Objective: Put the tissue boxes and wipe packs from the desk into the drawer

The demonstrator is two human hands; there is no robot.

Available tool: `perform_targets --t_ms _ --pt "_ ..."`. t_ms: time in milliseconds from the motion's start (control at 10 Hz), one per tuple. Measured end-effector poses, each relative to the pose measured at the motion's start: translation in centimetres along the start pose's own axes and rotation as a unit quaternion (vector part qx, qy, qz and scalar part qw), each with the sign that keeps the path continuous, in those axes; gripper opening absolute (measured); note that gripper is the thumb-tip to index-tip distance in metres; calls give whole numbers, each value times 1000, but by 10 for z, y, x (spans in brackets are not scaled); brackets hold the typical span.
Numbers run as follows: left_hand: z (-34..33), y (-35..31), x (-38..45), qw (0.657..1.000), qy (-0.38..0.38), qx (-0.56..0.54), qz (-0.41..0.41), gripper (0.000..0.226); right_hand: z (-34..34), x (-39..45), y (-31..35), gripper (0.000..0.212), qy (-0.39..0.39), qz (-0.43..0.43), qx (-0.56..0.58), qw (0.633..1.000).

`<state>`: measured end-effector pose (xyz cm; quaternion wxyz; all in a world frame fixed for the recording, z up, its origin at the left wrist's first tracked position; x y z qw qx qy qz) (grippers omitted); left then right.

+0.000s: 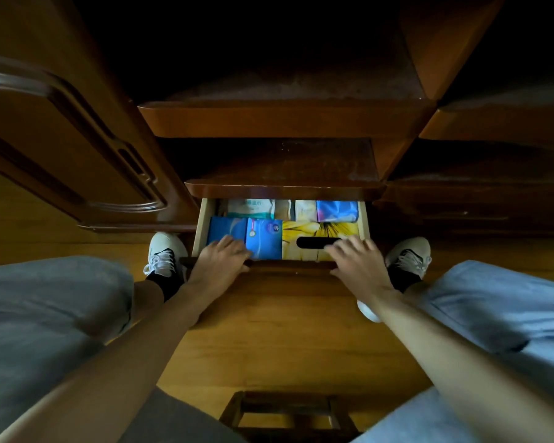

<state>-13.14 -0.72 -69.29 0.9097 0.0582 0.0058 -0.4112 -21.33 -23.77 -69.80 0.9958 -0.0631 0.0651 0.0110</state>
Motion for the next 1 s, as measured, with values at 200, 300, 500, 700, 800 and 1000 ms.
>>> perform_targets --t_ms 200,300,500,700,800,1000 --pt "15 34 61 992 -45 77 86 93 23 60 -35 96 -55 -87 4 995" --pt "15 47 85 987 -89 87 96 96 27 89 -45 95 -84 -95 -12 992" --pt "7 68 127 985 -127 87 74 88 25 131 -62 80 -126 -54 -33 990" --pt "7 70 123 984 -149 85 51 78 23 132 -63 80 -145 -56 -29 987" --pt "20 63 125 989 -98 74 84 68 34 130 -54 85 -107 -95 -16 990" --pt "74 72 110 993 -74 -23 90 52 105 109 -32 58 -172 -57 159 971"
Point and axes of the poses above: each hand's wrist, its own x-axis towards the middle knuckle, its own z-axis out of the back of the hand, y = z × x, the point moved 9 cm from there along x, towards the middle knuckle, and after that the axes turned 2 degrees about -z, right-handed, at the moved point
